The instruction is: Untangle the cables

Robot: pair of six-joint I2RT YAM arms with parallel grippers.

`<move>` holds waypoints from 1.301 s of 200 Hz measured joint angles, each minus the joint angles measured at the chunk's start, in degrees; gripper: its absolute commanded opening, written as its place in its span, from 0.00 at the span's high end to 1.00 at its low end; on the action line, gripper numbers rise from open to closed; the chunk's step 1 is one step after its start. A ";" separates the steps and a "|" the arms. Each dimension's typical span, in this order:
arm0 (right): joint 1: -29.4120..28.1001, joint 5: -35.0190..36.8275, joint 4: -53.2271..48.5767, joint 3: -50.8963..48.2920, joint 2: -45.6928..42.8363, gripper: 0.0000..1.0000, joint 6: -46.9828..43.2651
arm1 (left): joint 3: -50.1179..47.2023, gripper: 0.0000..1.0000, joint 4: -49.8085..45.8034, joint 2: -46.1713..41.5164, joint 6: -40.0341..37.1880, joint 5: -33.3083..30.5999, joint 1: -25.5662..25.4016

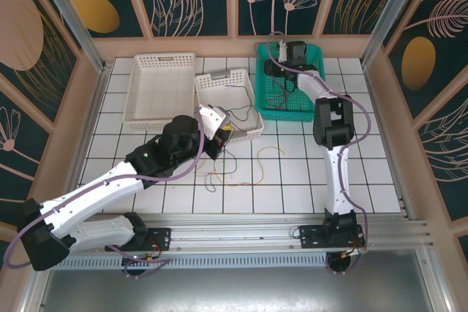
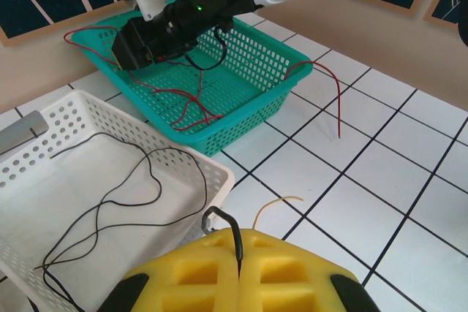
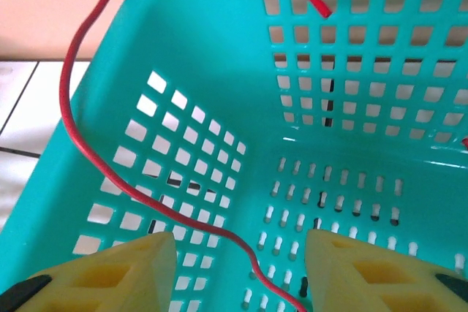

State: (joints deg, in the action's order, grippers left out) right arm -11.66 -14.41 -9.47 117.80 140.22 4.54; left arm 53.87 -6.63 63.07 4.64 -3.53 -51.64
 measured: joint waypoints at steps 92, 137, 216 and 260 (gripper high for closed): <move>-0.44 -0.02 0.02 0.13 1.75 0.52 -1.27 | 0.00 1.00 0.00 0.50 -0.13 0.04 0.17; -0.44 1.05 -0.98 2.47 5.88 0.57 -2.27 | 0.00 1.00 0.00 0.81 -0.15 0.04 0.17; -0.44 3.78 0.33 2.69 6.62 0.87 -3.23 | 0.00 1.00 0.00 1.60 -0.15 0.07 0.26; -0.15 4.94 4.98 -1.44 6.19 1.00 -3.78 | 0.00 1.00 0.00 1.62 -0.17 0.39 0.26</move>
State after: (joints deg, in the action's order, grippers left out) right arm -11.81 -9.47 -4.49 116.36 146.41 0.75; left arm 53.87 -6.63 64.69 4.47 -3.14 -51.37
